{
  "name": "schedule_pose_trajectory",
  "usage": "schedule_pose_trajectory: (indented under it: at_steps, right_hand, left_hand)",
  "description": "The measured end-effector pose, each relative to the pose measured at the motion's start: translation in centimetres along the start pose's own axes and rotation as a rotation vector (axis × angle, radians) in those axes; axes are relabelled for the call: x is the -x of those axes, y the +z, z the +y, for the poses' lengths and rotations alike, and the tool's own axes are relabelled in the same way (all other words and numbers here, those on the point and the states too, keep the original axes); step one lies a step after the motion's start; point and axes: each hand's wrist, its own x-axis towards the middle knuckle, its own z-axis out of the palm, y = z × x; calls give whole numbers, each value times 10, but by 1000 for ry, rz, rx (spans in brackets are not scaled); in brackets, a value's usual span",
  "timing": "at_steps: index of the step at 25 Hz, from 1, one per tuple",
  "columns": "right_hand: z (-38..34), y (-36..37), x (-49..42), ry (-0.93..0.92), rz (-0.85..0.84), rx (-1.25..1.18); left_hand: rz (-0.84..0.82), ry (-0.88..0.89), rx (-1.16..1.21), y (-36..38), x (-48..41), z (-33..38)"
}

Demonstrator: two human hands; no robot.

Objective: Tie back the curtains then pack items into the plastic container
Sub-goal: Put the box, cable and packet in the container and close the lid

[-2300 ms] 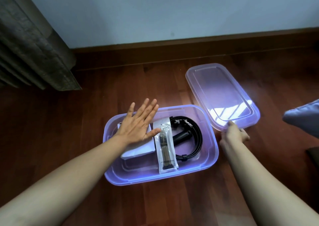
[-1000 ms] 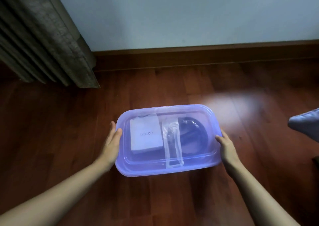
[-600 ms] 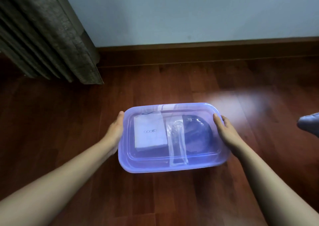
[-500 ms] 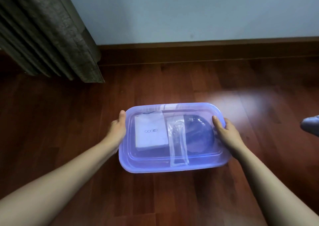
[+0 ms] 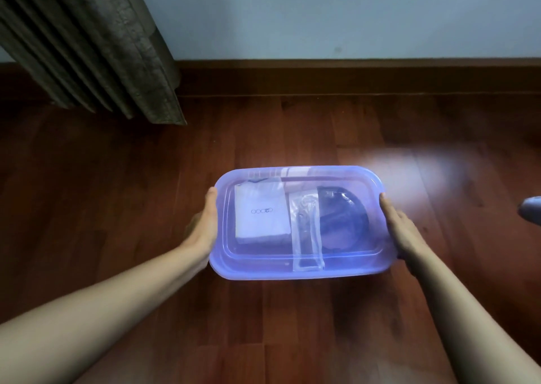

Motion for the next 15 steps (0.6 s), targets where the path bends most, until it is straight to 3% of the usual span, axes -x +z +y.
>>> schedule_pose_trajectory:
  at_steps: [2, 6, 10, 13, 15]
  right_hand:
    - [11, 2, 8, 34, -31, 26]
    - [15, 10, 18, 0, 72, -19]
    - [5, 18, 21, -18, 117, 84]
    - [-18, 46, 22, -88, 35, 71]
    - [-42, 74, 25, -125, -121, -36]
  left_hand:
    - [55, -32, -38, 1, 17, -19]
    - [269, 56, -224, 6, 31, -16]
    - [314, 103, -187, -7, 34, -9]
    - [388, 91, -142, -40, 29, -7]
    - [454, 75, -77, -73, 21, -4]
